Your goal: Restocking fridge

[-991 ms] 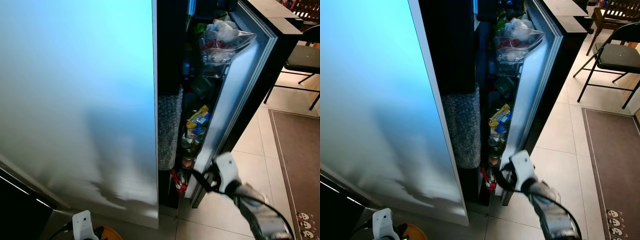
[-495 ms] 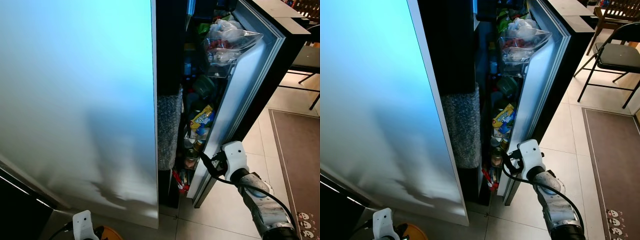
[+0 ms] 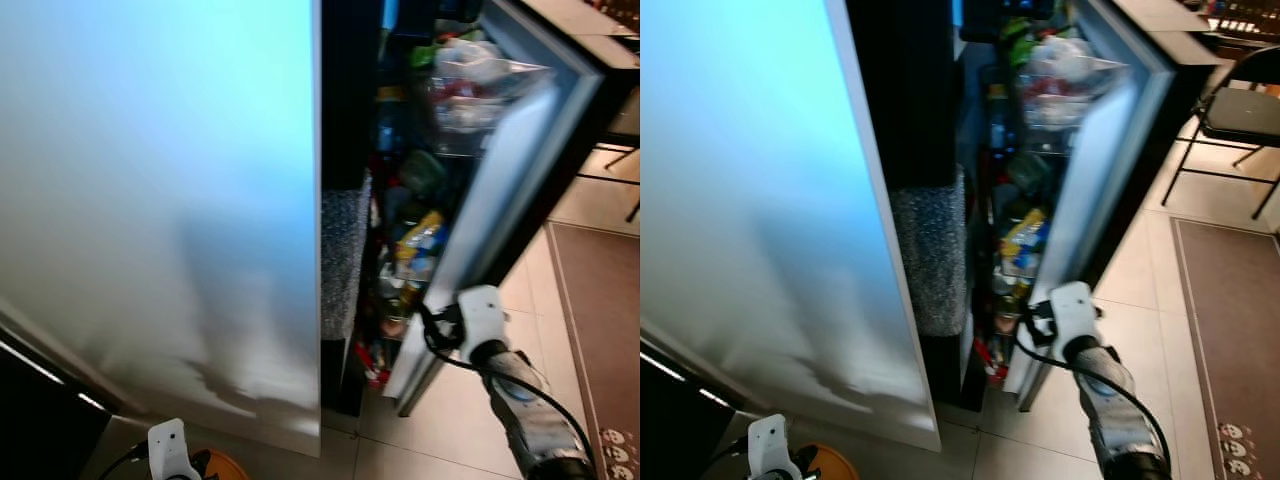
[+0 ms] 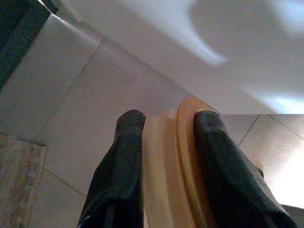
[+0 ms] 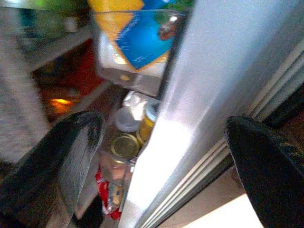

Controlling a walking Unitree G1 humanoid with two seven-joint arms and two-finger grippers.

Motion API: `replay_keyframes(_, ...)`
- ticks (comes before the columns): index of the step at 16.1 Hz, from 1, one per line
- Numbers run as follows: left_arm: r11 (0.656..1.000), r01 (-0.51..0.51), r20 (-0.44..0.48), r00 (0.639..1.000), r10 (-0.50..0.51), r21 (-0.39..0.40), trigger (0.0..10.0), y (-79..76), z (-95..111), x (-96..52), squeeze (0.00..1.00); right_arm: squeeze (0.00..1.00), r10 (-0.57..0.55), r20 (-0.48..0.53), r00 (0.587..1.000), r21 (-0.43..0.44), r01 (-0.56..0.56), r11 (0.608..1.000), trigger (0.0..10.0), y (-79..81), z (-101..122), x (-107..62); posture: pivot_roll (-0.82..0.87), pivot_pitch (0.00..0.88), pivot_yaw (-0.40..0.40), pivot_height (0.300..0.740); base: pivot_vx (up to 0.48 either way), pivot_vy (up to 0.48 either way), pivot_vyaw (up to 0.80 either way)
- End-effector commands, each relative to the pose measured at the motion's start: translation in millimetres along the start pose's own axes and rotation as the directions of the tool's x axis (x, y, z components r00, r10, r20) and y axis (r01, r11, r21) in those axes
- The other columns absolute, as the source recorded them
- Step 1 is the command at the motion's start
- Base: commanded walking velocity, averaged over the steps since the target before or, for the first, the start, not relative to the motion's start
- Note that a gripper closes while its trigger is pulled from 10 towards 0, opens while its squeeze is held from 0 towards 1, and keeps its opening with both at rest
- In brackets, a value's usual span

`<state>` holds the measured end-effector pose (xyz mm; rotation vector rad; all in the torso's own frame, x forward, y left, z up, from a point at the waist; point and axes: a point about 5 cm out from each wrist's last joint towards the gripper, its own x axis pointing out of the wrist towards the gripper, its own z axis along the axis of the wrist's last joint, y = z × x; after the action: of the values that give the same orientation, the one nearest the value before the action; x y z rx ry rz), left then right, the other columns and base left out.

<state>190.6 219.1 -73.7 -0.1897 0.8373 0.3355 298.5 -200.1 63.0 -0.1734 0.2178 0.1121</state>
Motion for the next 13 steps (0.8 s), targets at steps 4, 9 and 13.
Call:
replay_keyframes(4,1.000,0.004,-0.113,0.994,-0.002,0.018,10.0,2.3,-27,-5.4,0.00,0.00,-0.207,-0.180,0.962,0.065,0.222,0.973,10.0,-23.8,-51,-24.8,-0.16,0.100,0.012,0.740,0.000,0.000,0.00)
replay_keyframes(9,1.000,0.002,-0.111,0.994,0.000,0.016,10.0,2.0,-27,-5.3,0.00,0.00,-0.373,-0.345,0.861,0.045,0.412,0.910,10.0,-48.8,-96,-58.1,-0.15,0.097,0.009,0.740,0.000,0.000,0.00)
replay_keyframes(13,1.000,0.004,-0.112,0.994,-0.002,0.020,10.0,2.4,-26,-5.2,0.00,0.00,-0.281,-0.465,0.840,0.064,0.348,0.935,10.0,-40.7,-127,-76.1,-0.15,0.088,0.009,0.740,0.000,0.000,0.00)
